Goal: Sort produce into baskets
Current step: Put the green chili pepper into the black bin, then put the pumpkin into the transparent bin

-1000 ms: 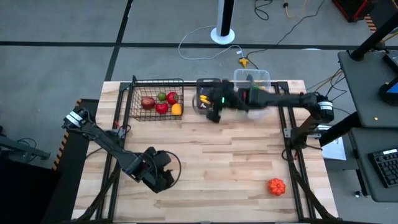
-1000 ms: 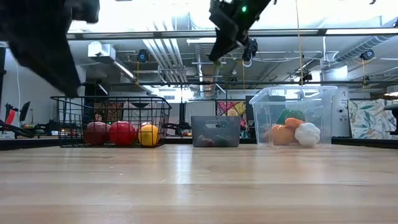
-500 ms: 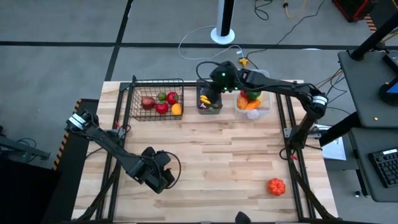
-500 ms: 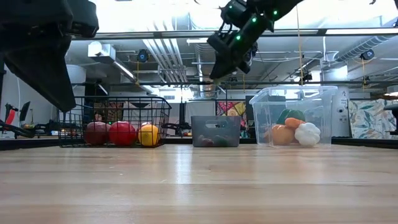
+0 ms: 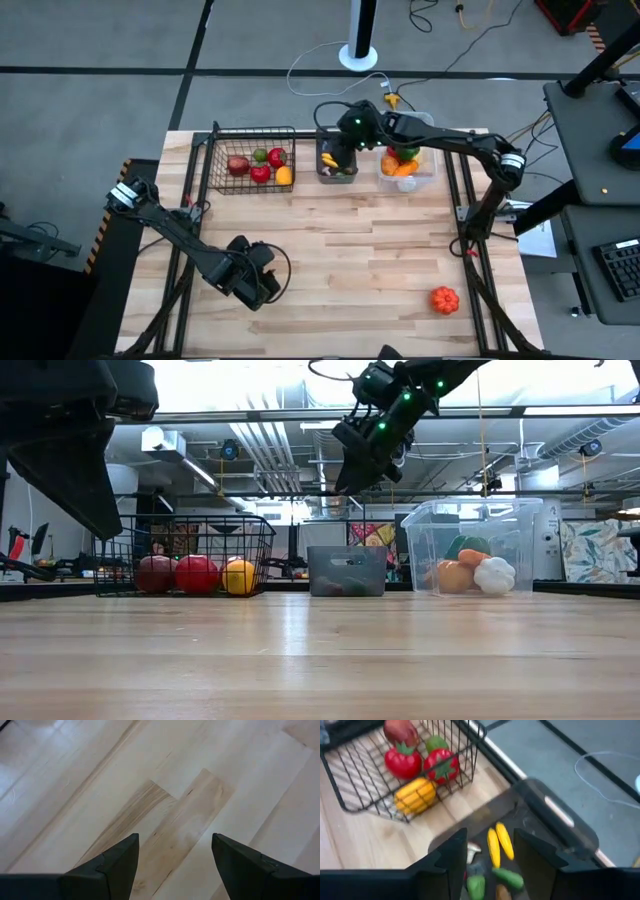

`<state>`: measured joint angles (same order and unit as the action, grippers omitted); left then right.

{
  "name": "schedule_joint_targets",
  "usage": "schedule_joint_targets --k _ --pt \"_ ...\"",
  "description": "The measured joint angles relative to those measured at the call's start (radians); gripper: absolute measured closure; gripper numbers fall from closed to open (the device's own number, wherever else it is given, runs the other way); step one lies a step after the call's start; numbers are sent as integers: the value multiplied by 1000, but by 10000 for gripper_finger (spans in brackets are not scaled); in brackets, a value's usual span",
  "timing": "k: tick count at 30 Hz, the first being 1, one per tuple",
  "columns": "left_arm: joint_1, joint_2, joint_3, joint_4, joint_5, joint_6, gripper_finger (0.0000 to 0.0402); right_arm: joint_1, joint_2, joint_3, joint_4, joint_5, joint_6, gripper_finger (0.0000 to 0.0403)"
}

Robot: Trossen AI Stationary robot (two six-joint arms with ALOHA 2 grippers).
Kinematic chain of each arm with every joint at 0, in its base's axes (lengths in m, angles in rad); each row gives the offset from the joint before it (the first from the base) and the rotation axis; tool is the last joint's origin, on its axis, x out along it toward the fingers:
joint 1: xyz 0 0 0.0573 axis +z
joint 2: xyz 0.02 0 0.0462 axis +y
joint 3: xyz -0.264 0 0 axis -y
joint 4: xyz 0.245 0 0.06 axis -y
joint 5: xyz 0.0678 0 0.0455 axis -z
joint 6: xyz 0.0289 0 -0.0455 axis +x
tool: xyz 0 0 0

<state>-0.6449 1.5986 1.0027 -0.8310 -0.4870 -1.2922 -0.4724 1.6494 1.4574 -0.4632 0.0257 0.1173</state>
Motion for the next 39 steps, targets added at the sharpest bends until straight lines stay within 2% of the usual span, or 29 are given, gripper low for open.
schedule_joint_targets --k 5,9,14,20,26,33,39 --pt "0 0 0 13 -3 24 170 54 -57 14 -203 -8 -3 243" --pt "1 0 0 74 -54 75 170 149 -121 27 -416 -8 44 248" --pt "2 0 0 210 -101 222 170 331 -200 26 -635 -11 168 252" --pt "17 -1 0 396 -117 492 170 583 -271 26 -792 -8 420 235" --pt "45 -1 0 494 -118 664 170 831 -303 3 -846 1 658 188" --pt "67 -1 0 499 -118 706 170 1089 -264 -25 -902 21 951 102" --pt "67 -2 0 499 -124 737 170 1205 -225 -41 -917 -107 1265 40"
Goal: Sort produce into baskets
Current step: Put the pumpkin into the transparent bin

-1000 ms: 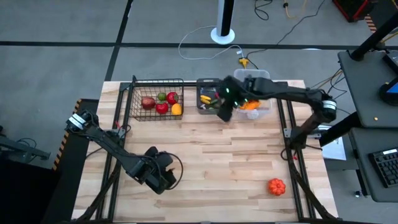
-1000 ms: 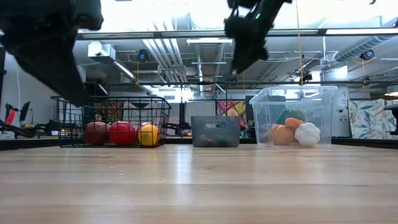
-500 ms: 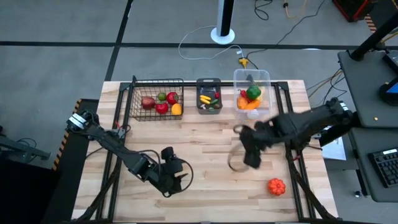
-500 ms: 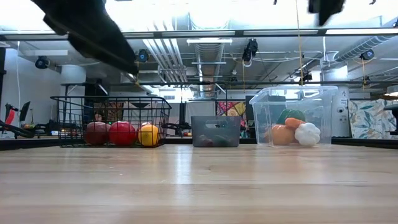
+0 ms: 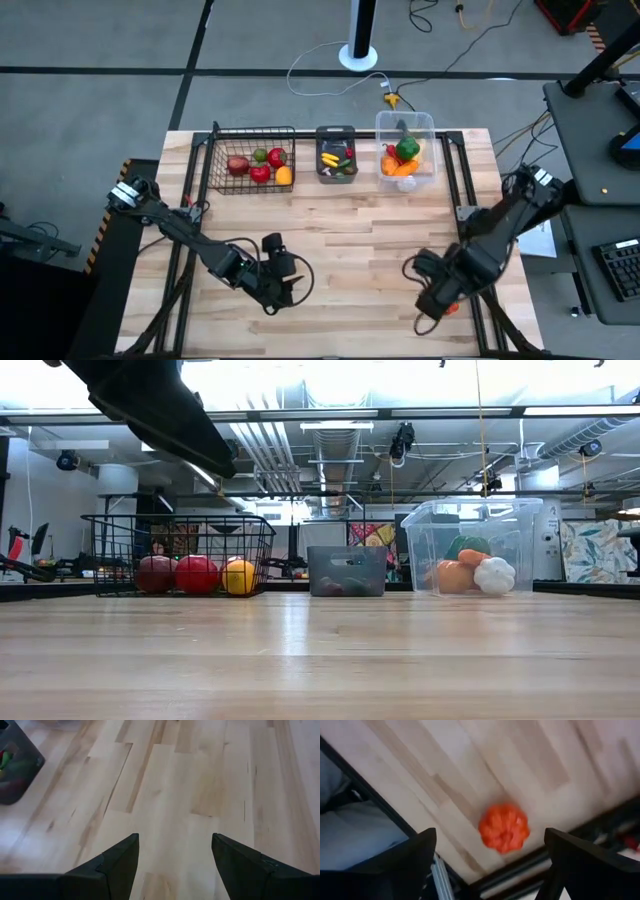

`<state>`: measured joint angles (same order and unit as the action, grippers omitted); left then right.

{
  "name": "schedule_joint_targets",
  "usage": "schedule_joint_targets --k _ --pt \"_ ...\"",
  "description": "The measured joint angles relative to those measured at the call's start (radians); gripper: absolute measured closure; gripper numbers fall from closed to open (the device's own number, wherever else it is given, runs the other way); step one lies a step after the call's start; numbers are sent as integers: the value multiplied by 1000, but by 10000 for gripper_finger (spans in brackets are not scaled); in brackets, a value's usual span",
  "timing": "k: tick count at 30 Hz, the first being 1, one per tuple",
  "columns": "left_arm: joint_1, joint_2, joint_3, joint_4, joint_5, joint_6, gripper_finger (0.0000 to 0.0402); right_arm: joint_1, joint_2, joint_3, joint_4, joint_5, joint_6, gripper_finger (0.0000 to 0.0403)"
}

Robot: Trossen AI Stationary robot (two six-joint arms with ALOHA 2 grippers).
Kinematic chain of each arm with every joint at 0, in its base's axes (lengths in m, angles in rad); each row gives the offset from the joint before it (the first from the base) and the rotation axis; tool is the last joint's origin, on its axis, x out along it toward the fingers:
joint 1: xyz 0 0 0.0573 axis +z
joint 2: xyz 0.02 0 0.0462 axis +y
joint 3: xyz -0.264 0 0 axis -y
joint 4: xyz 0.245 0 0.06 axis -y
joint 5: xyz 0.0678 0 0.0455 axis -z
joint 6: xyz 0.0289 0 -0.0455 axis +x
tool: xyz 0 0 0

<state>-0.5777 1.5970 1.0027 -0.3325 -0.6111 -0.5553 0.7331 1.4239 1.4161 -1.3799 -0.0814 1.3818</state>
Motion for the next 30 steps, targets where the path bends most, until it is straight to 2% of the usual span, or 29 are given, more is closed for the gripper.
schedule_joint_targets --k 11,24,30 --pt "14 -4 27 3 -9 86 170 188 5 -125 70 -32 386 33" --pt "15 -4 49 4 -9 100 170 205 16 -321 249 -39 514 32" --pt "15 -4 49 11 -9 94 170 205 12 -422 395 -60 531 32"
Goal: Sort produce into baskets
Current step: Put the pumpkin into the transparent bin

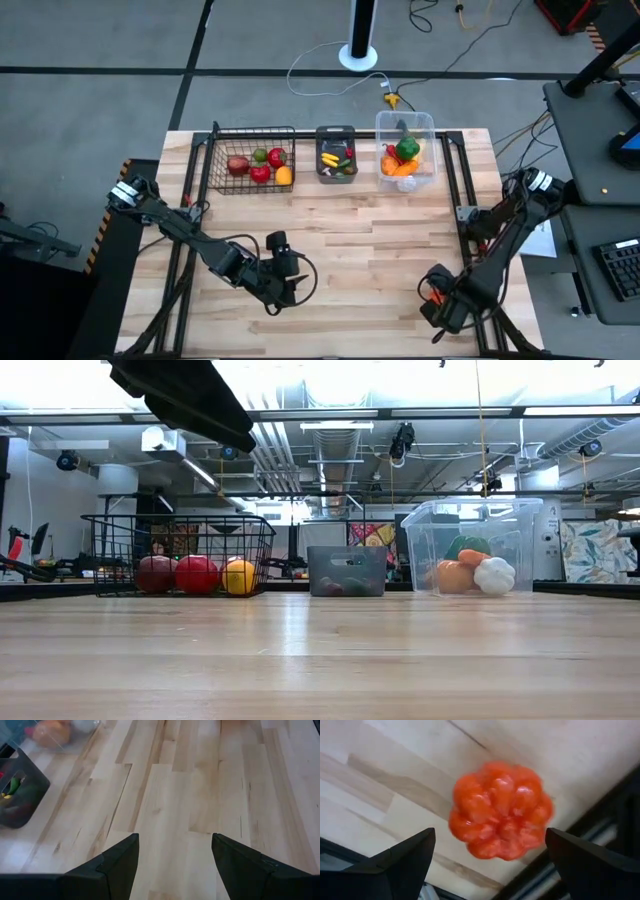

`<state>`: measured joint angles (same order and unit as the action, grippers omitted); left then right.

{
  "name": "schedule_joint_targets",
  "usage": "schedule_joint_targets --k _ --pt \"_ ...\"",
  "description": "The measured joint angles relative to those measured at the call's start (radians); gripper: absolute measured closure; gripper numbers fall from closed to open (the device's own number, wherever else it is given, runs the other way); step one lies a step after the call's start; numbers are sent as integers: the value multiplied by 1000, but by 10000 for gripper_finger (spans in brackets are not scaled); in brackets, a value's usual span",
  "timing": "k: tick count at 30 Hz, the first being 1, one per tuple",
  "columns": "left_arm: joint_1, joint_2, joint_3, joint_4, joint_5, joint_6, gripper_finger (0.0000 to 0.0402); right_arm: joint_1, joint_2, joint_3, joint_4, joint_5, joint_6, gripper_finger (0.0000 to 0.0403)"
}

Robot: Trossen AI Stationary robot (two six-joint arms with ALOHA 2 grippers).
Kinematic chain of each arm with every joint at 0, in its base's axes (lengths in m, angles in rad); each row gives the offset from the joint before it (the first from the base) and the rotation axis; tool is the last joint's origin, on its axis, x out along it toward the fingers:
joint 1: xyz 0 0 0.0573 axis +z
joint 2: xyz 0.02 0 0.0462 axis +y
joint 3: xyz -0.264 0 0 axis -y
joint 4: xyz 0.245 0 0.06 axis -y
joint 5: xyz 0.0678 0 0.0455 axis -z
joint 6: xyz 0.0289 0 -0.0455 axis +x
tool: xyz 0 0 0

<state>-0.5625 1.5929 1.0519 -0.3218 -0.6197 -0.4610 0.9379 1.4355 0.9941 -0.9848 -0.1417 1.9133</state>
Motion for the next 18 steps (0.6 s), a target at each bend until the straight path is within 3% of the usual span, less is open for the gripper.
schedule_joint_targets --k 18 --pt "2 0 0 1 0 7 170 0 0 -48 45 3 16 32"
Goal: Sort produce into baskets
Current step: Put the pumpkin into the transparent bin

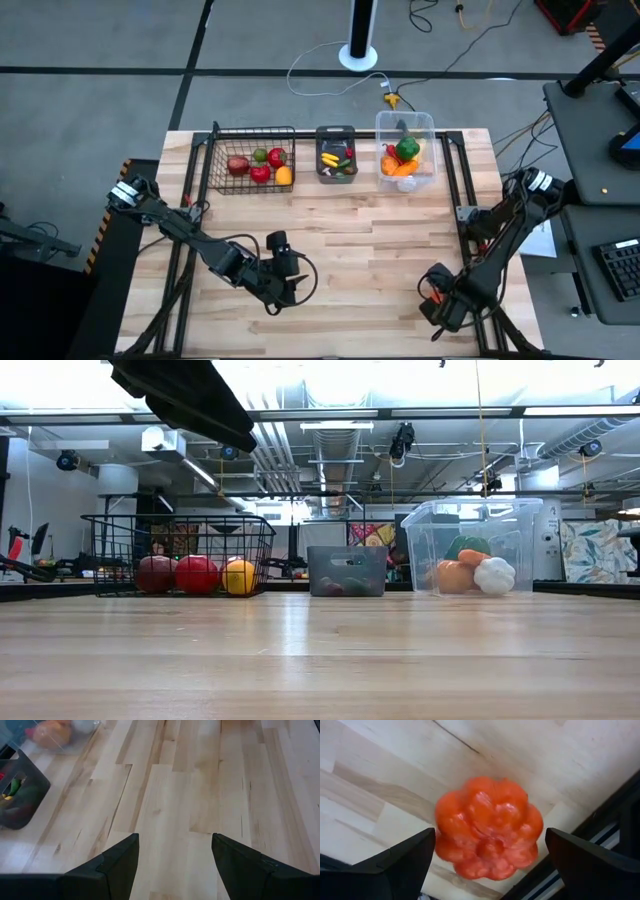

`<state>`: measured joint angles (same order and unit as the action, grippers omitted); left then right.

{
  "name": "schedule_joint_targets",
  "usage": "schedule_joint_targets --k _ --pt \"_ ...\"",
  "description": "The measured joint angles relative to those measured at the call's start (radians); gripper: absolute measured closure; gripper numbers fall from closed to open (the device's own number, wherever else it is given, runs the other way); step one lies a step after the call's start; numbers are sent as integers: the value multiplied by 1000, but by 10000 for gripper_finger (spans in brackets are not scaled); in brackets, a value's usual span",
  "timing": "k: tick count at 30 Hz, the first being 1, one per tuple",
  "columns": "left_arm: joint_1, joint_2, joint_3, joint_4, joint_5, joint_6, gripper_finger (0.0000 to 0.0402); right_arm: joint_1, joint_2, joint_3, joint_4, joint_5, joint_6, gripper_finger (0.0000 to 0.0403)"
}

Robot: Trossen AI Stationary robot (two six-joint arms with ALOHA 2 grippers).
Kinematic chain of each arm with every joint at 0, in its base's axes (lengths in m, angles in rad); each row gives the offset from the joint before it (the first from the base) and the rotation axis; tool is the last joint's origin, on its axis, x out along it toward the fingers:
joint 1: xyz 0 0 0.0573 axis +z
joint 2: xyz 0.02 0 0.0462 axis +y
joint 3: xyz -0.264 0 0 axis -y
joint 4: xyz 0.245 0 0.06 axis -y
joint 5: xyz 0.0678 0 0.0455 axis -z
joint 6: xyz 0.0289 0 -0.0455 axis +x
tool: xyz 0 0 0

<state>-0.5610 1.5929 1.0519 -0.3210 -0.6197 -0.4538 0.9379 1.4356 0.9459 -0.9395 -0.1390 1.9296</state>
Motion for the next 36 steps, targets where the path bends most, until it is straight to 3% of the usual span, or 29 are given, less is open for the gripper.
schedule_joint_targets --k 36 --pt "0 1 0 5 0 0 170 0 123 -10 14 -2 -81 32"
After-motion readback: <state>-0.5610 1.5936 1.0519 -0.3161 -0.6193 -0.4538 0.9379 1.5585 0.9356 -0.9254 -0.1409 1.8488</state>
